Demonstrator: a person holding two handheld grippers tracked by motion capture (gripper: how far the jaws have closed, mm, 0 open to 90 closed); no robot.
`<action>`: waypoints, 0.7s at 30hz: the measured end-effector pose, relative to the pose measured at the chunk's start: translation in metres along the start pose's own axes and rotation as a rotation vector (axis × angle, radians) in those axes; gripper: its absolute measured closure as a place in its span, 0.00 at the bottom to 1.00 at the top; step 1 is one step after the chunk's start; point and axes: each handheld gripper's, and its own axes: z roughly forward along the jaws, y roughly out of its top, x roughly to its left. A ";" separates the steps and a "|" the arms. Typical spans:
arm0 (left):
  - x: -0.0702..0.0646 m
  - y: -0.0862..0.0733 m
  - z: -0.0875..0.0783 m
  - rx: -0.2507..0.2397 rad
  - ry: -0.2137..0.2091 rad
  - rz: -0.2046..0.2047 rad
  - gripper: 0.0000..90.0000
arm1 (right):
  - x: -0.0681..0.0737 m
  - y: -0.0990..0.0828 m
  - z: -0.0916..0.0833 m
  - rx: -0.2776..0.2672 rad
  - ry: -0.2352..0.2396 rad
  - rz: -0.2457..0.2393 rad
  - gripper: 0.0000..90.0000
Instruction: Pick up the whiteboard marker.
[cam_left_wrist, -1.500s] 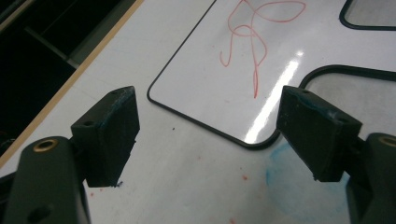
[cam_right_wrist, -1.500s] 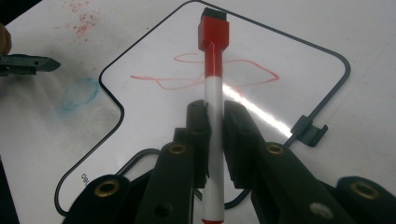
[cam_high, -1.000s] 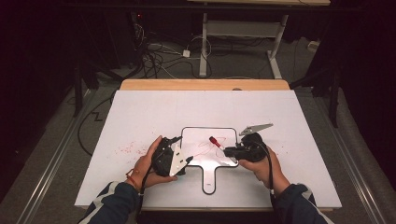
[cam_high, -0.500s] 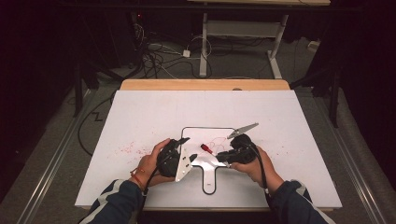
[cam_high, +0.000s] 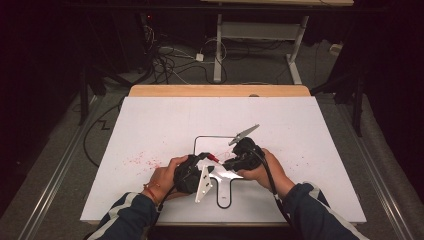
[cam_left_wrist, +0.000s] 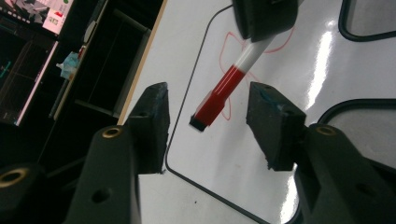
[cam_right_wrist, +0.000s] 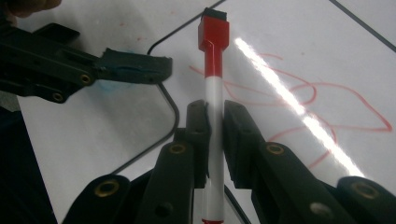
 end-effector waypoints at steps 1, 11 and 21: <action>-0.001 0.001 0.000 0.008 0.017 0.011 0.59 | 0.003 0.005 0.003 0.010 -0.002 -0.020 0.91; -0.018 0.006 0.004 0.102 0.106 0.214 0.75 | 0.011 0.017 0.008 0.025 -0.013 -0.040 0.91; -0.025 0.007 0.013 0.139 0.115 0.249 0.73 | 0.012 0.019 0.009 0.038 -0.003 -0.053 0.91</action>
